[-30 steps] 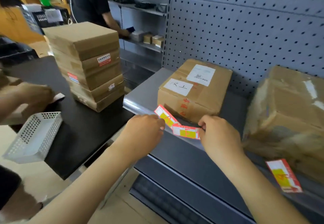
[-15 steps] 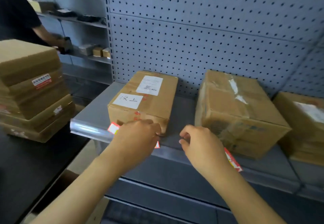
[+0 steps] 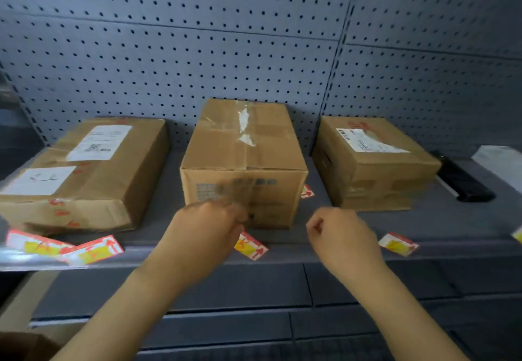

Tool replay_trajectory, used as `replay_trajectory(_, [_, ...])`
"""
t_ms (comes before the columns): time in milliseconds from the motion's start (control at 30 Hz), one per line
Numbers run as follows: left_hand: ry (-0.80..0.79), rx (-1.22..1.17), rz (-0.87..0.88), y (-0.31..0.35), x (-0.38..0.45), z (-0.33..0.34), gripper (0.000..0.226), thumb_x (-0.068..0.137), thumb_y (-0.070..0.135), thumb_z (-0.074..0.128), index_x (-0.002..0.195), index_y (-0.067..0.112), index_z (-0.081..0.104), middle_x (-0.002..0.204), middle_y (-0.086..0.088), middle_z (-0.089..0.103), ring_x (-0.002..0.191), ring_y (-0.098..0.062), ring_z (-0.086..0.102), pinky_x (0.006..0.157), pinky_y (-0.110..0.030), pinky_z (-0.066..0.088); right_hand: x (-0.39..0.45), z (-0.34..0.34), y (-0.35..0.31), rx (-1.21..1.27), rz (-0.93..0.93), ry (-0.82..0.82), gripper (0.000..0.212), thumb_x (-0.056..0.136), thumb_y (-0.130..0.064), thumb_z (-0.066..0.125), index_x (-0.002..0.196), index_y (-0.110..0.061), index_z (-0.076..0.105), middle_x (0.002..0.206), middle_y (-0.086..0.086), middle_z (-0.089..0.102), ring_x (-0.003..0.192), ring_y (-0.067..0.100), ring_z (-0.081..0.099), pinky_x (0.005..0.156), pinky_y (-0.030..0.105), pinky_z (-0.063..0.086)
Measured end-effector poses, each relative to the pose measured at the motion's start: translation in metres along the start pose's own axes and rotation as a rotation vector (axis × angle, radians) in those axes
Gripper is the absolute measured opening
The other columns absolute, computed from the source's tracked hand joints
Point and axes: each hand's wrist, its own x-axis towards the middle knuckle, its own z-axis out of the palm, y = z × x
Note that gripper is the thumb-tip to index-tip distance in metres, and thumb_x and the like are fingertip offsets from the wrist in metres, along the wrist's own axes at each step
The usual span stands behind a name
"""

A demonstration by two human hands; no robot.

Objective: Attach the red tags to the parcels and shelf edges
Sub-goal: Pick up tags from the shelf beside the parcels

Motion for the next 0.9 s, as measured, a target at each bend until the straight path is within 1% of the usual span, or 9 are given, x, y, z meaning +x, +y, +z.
replay_trajectory(67, [-0.005, -0.022, -0.02, 0.006, 0.0, 0.008, 0.005, 0.071, 0.027, 0.062, 0.068, 0.025, 0.065, 0.064, 0.005, 0.067, 0.051, -0.021, 0.065, 0.038, -0.028, 0.048, 0.022, 0.003, 0.018, 0.008, 0.005, 0.031, 0.018, 0.091, -0.02, 0.052, 0.099, -0.022, 0.067, 0.104, 0.006, 0.067, 0.094, 0.028, 0.063, 0.068, 0.032, 0.05])
replay_trajectory(200, [-0.039, -0.002, -0.072, 0.014, -0.001, 0.017, 0.01, 0.071, 0.022, 0.074, 0.071, 0.027, 0.065, 0.066, 0.008, 0.068, 0.053, -0.019, 0.065, 0.04, -0.028, 0.048, 0.079, 0.023, 0.026, 0.033, -0.125, 0.039, 0.022, 0.089, -0.015, 0.053, 0.105, -0.003, 0.063, 0.109, 0.017, 0.061, 0.096, 0.035, 0.06, 0.067, 0.033, 0.045])
replay_trajectory(400, [-0.055, 0.039, -0.114, 0.019, -0.003, 0.015, 0.022, 0.059, 0.025, 0.083, 0.07, 0.031, 0.066, 0.061, 0.01, 0.067, 0.047, -0.015, 0.063, 0.035, -0.026, 0.045, 0.14, 0.05, 0.009, -0.027, -0.058, -0.026, 0.033, 0.091, -0.007, 0.047, 0.123, -0.005, 0.055, 0.128, 0.019, 0.049, 0.117, 0.034, 0.047, 0.092, 0.037, 0.045])
replay_trajectory(567, [-0.053, 0.017, -0.151, 0.014, -0.01, 0.017, 0.014, 0.069, 0.024, 0.078, 0.078, 0.028, 0.068, 0.069, 0.007, 0.07, 0.057, -0.019, 0.067, 0.044, -0.03, 0.05, 0.153, 0.049, 0.007, -0.01, 0.078, -0.059, 0.036, 0.093, -0.013, 0.044, 0.126, -0.002, 0.051, 0.133, 0.021, 0.042, 0.12, 0.036, 0.043, 0.098, 0.041, 0.042])
replay_trajectory(633, [-0.053, 0.011, -0.153, 0.014, -0.013, 0.016, 0.015, 0.069, 0.024, 0.079, 0.08, 0.028, 0.069, 0.069, 0.007, 0.07, 0.056, -0.021, 0.067, 0.044, -0.031, 0.051, 0.154, 0.045, 0.009, 0.104, 0.109, -0.116, 0.026, 0.094, -0.014, 0.043, 0.112, -0.005, 0.06, 0.12, 0.02, 0.052, 0.111, 0.034, 0.052, 0.082, 0.036, 0.049])
replay_trajectory(667, [-0.062, 0.009, -0.153, 0.015, -0.014, 0.014, 0.017, 0.067, 0.024, 0.08, 0.079, 0.029, 0.069, 0.067, 0.007, 0.069, 0.054, -0.021, 0.066, 0.042, -0.031, 0.051, 0.155, 0.042, 0.01, 0.158, 0.118, -0.152, 0.02, 0.094, -0.013, 0.045, 0.093, -0.009, 0.064, 0.103, 0.016, 0.058, 0.1, 0.032, 0.057, 0.067, 0.03, 0.049])
replay_trajectory(733, [-0.067, -0.005, -0.15, 0.017, -0.015, 0.013, 0.016, 0.068, 0.025, 0.079, 0.08, 0.029, 0.069, 0.067, 0.007, 0.069, 0.054, -0.021, 0.066, 0.042, -0.032, 0.051, 0.154, 0.034, 0.01, 0.17, 0.139, -0.239, 0.027, 0.09, -0.005, 0.05, 0.064, -0.013, 0.053, 0.073, 0.009, 0.054, 0.075, 0.026, 0.059, 0.046, 0.026, 0.039])
replay_trajectory(800, [-0.077, -0.027, -0.149, 0.02, -0.013, 0.011, 0.011, 0.074, 0.025, 0.075, 0.083, 0.027, 0.069, 0.071, 0.005, 0.07, 0.06, -0.022, 0.067, 0.047, -0.034, 0.053, 0.152, 0.028, 0.009, 0.166, 0.171, -0.319, 0.026, 0.086, 0.0, 0.054, 0.062, -0.009, 0.05, 0.067, 0.011, 0.053, 0.062, 0.023, 0.056, 0.039, 0.024, 0.039])
replay_trajectory(900, [-0.089, -0.032, -0.142, 0.023, -0.013, 0.013, 0.008, 0.078, 0.026, 0.071, 0.086, 0.026, 0.068, 0.076, 0.005, 0.071, 0.064, -0.022, 0.068, 0.051, -0.033, 0.053, 0.148, 0.022, 0.008, 0.087, 0.164, -0.401, 0.015, 0.089, -0.011, 0.058, 0.077, -0.004, 0.053, 0.07, 0.011, 0.052, 0.057, 0.02, 0.052, 0.041, 0.024, 0.039])
